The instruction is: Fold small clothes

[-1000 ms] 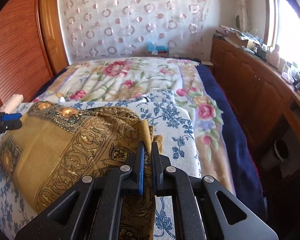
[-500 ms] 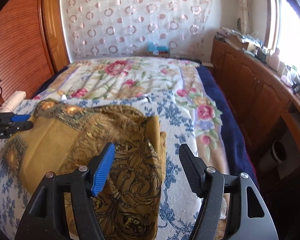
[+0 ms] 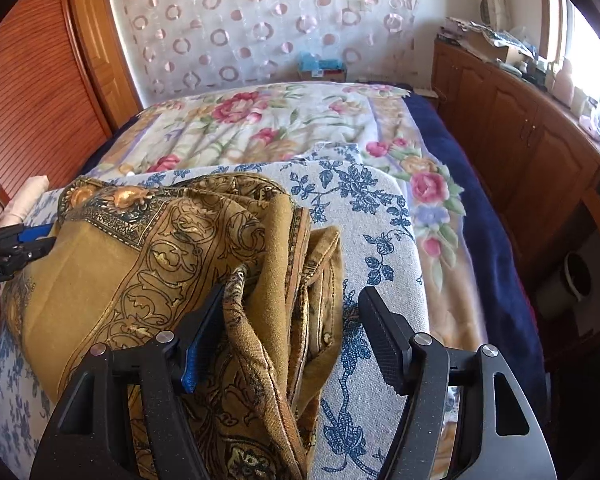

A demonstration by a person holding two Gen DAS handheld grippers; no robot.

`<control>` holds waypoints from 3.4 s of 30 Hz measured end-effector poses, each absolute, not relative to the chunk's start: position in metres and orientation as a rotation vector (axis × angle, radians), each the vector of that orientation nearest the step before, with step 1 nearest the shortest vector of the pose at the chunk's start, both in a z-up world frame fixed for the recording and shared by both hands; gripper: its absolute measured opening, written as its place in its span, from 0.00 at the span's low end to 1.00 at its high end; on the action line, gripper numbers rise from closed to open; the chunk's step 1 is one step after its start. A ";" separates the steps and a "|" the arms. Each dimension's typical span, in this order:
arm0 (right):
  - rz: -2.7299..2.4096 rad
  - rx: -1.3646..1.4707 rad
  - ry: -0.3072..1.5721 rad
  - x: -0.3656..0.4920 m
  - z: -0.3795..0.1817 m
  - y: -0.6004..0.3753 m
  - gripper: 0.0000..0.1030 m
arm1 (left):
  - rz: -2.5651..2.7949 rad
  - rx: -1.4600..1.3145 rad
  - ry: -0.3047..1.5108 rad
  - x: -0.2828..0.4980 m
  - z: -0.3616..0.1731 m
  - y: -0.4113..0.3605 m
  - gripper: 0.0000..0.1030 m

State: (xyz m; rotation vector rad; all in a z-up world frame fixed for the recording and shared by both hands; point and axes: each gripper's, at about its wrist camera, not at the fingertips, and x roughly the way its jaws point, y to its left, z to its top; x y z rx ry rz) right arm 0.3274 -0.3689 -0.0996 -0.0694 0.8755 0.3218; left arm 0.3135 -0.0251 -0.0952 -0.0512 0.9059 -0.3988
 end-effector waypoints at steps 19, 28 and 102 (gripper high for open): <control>0.429 -0.075 0.867 0.318 -0.103 -0.356 0.26 | -0.407 -0.066 0.925 0.327 -0.093 -0.033 0.34; 0.434 -0.107 0.840 0.313 -0.097 -0.354 0.13 | -0.451 -0.052 0.909 0.323 -0.092 -0.038 0.07; 1.118 -0.435 0.680 0.326 -0.085 0.144 0.59 | 0.149 -0.182 0.712 0.160 -0.086 0.251 0.51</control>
